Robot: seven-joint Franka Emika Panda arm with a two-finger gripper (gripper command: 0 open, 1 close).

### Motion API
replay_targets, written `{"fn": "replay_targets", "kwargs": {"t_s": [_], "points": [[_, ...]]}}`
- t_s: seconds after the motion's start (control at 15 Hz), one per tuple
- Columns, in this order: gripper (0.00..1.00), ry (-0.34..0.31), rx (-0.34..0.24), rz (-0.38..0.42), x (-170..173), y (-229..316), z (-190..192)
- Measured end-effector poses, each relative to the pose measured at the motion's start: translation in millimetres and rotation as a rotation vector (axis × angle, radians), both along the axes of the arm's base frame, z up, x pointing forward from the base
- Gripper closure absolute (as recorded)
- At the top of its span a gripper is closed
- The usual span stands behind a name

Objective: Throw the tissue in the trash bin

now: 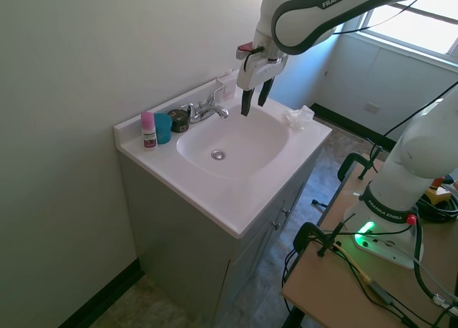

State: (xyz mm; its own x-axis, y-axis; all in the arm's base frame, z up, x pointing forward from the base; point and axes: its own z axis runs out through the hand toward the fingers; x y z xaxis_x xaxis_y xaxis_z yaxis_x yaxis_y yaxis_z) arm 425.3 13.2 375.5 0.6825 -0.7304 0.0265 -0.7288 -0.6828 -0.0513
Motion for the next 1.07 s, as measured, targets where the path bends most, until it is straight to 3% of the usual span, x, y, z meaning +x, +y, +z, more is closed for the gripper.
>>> {"fn": "replay_targets", "kwargs": {"t_s": [0.27, 0.6, 1.07], "points": [[0.00, -0.003, -0.004, -0.038, 3.2, -8.6, 0.7], [0.00, -0.050, -0.037, -0.214, 1.3, -102.4, 9.3], [0.00, -0.038, -0.111, -0.396, -39.3, -206.3, -43.9]]}}
